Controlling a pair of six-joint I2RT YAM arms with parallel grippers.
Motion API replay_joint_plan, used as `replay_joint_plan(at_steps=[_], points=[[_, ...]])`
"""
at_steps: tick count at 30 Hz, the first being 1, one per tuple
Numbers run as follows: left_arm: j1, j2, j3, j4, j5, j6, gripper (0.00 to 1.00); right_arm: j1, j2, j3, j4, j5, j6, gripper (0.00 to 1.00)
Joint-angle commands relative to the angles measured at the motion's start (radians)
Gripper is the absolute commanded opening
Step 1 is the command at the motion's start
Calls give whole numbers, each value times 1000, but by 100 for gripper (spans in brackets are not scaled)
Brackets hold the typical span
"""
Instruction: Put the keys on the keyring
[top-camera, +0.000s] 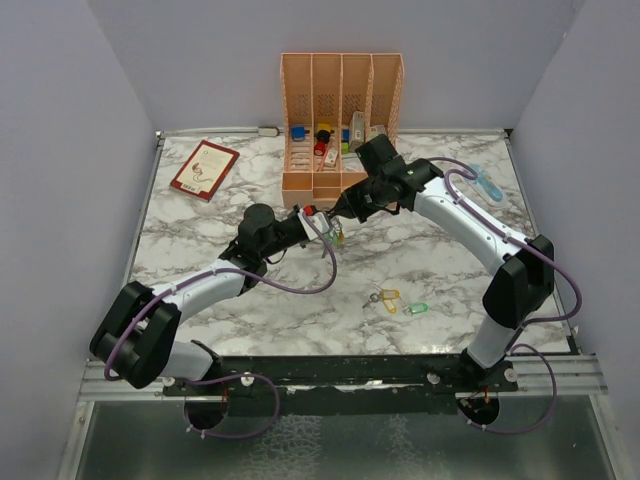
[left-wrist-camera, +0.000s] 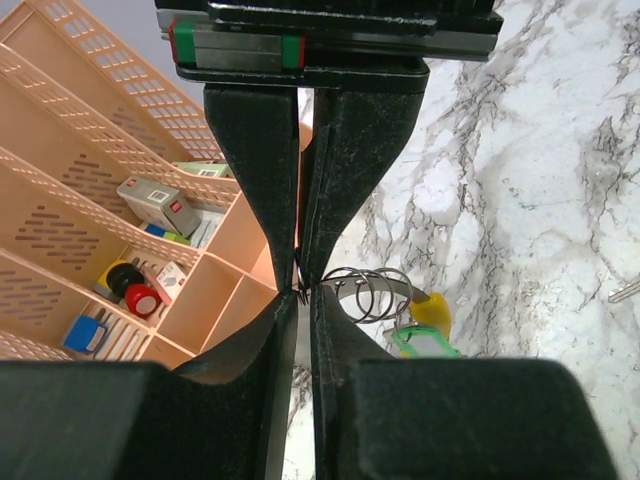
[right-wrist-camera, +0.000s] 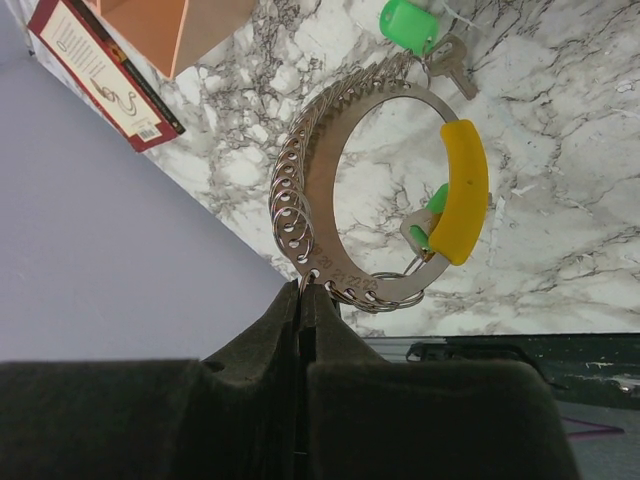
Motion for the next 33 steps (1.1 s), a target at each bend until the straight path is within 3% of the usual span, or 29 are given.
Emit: replay_joint_plan(at_steps=[1, 5, 18, 24, 33], points=[[-6, 13, 31, -18, -5, 12, 12, 17, -22, 21, 48, -23, -14, 1], [-6, 15, 32, -25, -15, 18, 0, 18, -21, 19, 49, -22, -19, 1], [-6, 17, 34, -24, -41, 34, 0, 28, -20, 10, 61, -36, -29, 1], [-6, -15, 17, 3, -26, 24, 0, 28, -58, -77, 160, -35, -54, 1], [7, -49, 2, -10, 72, -32, 0, 27, -121, -143, 239, 35, -97, 29]])
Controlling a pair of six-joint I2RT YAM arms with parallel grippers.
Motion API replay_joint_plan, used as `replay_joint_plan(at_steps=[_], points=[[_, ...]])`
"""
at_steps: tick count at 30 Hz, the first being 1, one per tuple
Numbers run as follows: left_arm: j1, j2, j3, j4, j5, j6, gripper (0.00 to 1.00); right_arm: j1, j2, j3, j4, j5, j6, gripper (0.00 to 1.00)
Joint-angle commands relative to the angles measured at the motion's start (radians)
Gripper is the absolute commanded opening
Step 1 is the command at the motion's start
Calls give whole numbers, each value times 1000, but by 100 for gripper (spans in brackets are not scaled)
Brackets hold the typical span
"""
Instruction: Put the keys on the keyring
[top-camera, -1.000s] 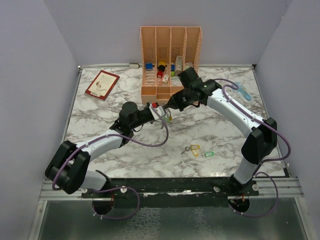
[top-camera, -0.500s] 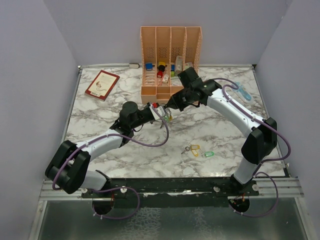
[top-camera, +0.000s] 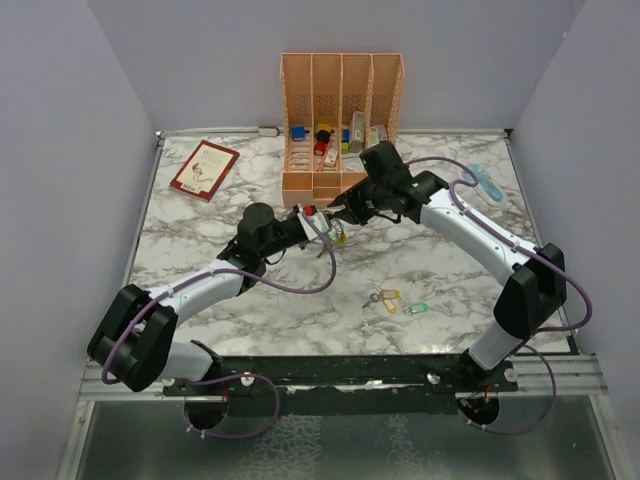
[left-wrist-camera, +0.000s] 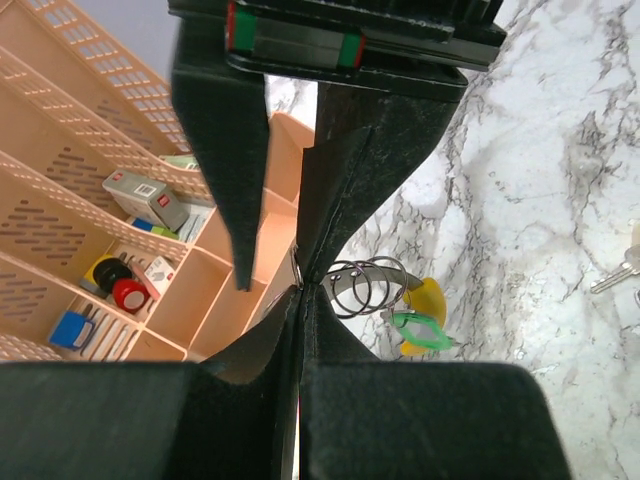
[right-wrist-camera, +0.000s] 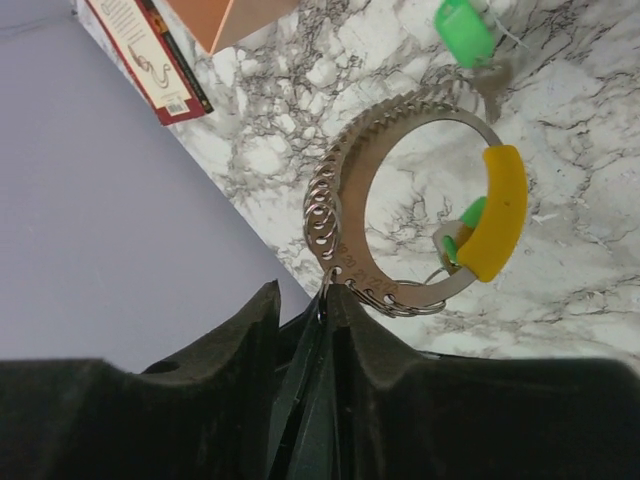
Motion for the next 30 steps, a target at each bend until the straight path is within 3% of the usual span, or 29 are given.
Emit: replay_joint_plan(at_steps=[1, 9, 13, 17, 20, 23, 27, 30], points=[[8, -35, -6, 42, 73, -35, 0, 16, -56, -12, 65, 27, -30, 31], [41, -40, 10, 3, 123, -48, 0, -28, -129, -71, 60, 38, -58, 52], [53, -42, 10, -10, 130, -49, 0, -42, -184, -103, 72, 51, -79, 68], [64, -39, 18, -6, 143, -57, 0, -52, -206, -91, 56, 71, -146, 70], [76, -38, 32, -1, 183, -78, 0, -99, -235, -122, 108, 62, -274, 70], [89, -43, 44, 15, 256, -121, 0, -193, -292, -227, 289, -59, -488, 70], [111, -54, 53, 62, 421, -213, 0, -289, -390, -404, 640, -232, -891, 67], [130, -57, 63, 114, 554, -303, 0, -291, -430, -445, 722, -281, -1158, 65]])
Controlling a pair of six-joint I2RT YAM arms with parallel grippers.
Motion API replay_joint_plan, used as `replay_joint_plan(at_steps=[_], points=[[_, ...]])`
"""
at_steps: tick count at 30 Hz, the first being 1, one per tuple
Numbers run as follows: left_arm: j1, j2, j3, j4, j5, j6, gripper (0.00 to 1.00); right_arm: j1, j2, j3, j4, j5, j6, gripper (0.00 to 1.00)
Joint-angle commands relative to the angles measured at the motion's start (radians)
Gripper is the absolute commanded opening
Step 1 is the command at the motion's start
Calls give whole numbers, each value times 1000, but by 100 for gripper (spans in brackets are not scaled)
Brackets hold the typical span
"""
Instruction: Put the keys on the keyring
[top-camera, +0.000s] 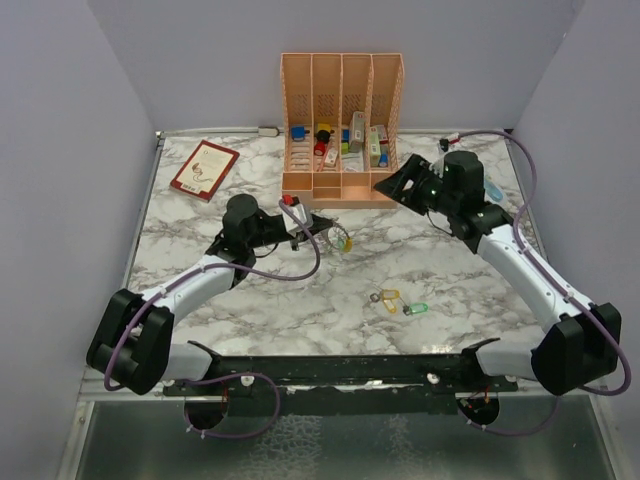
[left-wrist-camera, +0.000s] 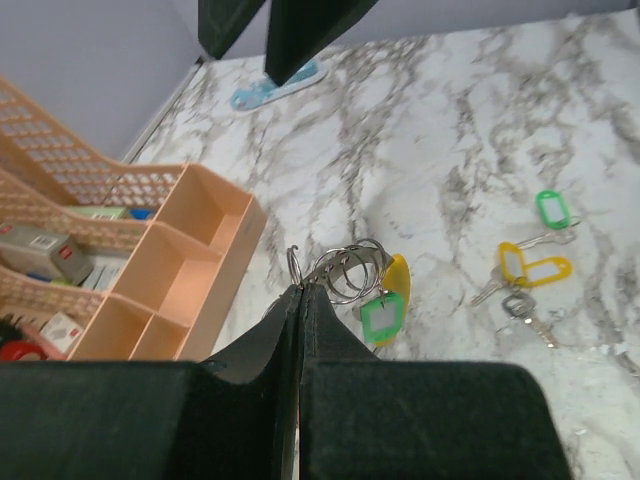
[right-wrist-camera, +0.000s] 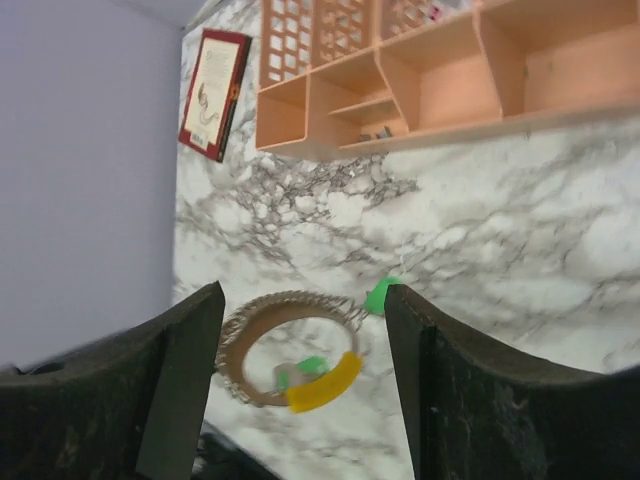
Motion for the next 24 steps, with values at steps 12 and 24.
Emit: replay_joint_plan(at_steps=[12, 24], points=[[86, -3, 74, 236, 452, -322, 0, 7, -115, -170, 423, -735, -832, 39], [99, 12, 84, 189, 520, -321, 0, 11, -196, -255, 496, -930, -819, 29]])
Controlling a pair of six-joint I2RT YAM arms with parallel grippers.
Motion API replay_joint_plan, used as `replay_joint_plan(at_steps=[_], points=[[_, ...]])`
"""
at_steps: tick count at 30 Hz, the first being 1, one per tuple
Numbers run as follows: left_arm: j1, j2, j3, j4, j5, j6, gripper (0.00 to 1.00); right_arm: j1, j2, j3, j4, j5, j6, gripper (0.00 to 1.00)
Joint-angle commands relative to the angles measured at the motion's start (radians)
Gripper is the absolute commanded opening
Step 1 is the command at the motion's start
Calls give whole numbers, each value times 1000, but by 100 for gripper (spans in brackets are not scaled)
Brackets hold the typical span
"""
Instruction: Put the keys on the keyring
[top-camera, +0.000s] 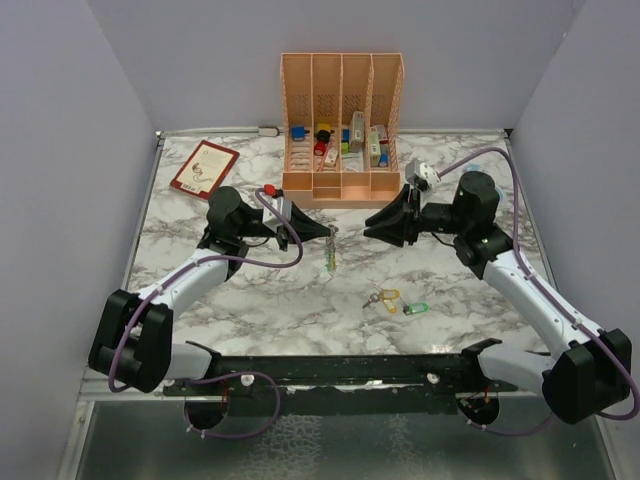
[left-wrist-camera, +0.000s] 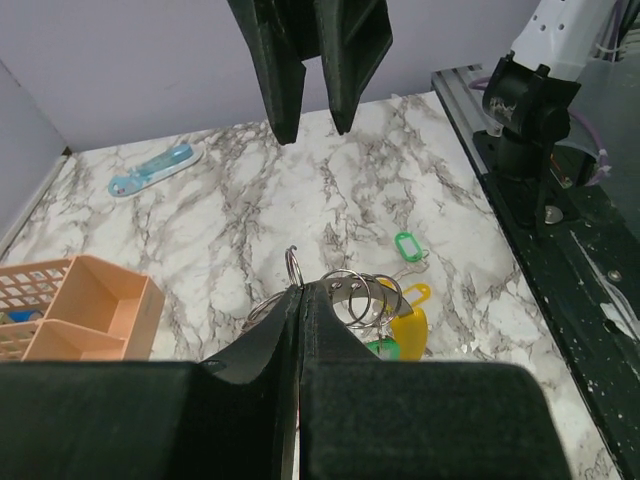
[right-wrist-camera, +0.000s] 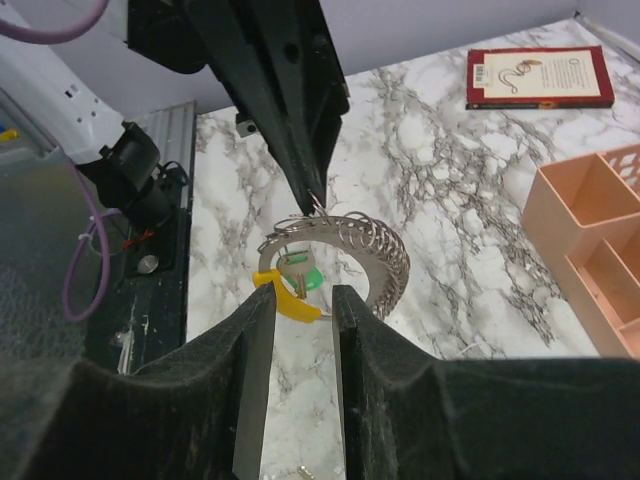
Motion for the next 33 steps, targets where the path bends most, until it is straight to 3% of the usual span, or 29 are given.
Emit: replay_joint_plan(at_steps=[1, 9, 16, 33], points=[[3, 14, 32, 11, 64, -13, 0, 8, -42, -47, 114, -87, 7, 29], [-9, 22, 40, 5, 65, -9, 0, 68, 9, -24, 105, -60, -53, 32], [-32, 12, 39, -25, 64, -12, 0, 117, 72, 17, 88, -33, -99, 25], [-40, 9, 54, -13, 73, -43, 0, 126, 118, 32, 82, -43, -134, 22]])
